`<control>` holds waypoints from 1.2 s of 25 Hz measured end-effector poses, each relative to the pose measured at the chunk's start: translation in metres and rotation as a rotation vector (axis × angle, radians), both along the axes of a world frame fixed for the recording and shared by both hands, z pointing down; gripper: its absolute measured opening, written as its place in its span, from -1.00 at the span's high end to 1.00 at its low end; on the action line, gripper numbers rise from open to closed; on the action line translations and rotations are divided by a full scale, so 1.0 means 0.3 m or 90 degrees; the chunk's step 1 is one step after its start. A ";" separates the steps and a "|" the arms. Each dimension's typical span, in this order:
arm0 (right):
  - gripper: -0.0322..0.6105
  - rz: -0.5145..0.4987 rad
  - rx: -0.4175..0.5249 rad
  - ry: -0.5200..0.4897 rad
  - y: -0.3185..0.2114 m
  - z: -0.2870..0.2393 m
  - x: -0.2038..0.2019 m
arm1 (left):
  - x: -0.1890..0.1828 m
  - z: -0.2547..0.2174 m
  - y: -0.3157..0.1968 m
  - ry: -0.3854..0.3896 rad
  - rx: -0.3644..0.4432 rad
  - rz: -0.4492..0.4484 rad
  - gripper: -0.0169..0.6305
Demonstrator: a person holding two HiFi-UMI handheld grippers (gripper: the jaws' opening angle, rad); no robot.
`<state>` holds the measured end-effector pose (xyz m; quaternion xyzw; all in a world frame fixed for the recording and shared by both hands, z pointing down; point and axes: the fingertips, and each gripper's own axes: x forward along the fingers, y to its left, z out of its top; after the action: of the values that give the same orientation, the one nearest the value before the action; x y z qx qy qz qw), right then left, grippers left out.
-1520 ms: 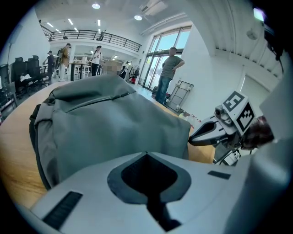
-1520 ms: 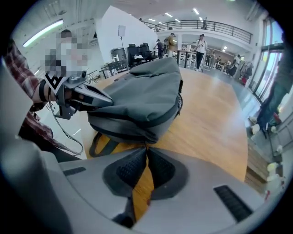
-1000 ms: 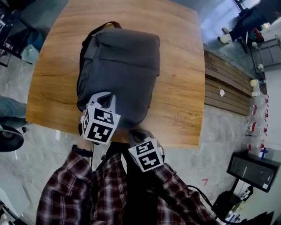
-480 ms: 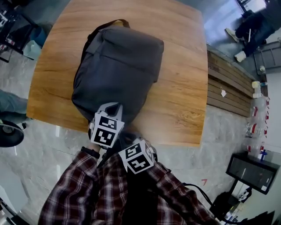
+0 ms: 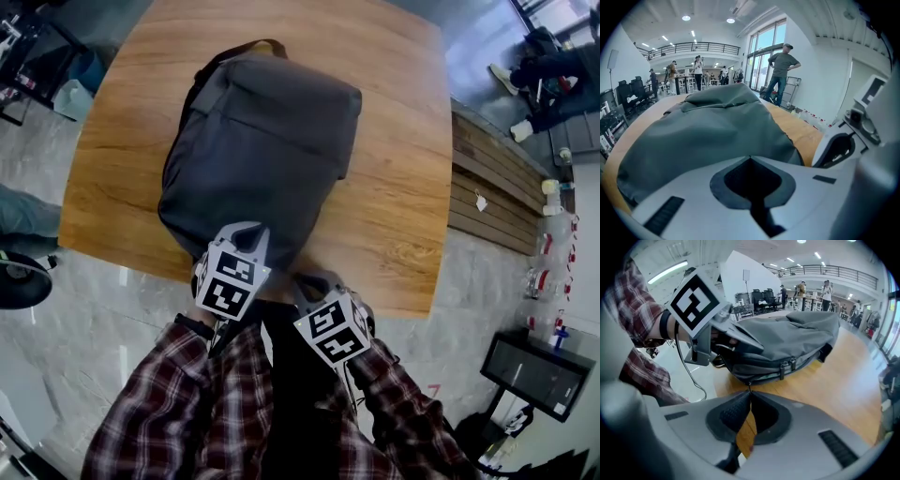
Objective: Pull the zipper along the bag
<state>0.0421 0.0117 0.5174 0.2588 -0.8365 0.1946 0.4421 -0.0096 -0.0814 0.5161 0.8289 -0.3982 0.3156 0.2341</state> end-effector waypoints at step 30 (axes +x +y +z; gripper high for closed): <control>0.82 0.128 0.077 0.056 -0.537 0.030 0.273 | 0.022 0.025 0.027 -0.022 -0.008 0.044 0.92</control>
<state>0.1238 -0.1494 0.5265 0.3760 -0.7961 0.1759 0.4403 -0.0030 -0.0732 0.5236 0.8351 -0.3713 0.3405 0.2210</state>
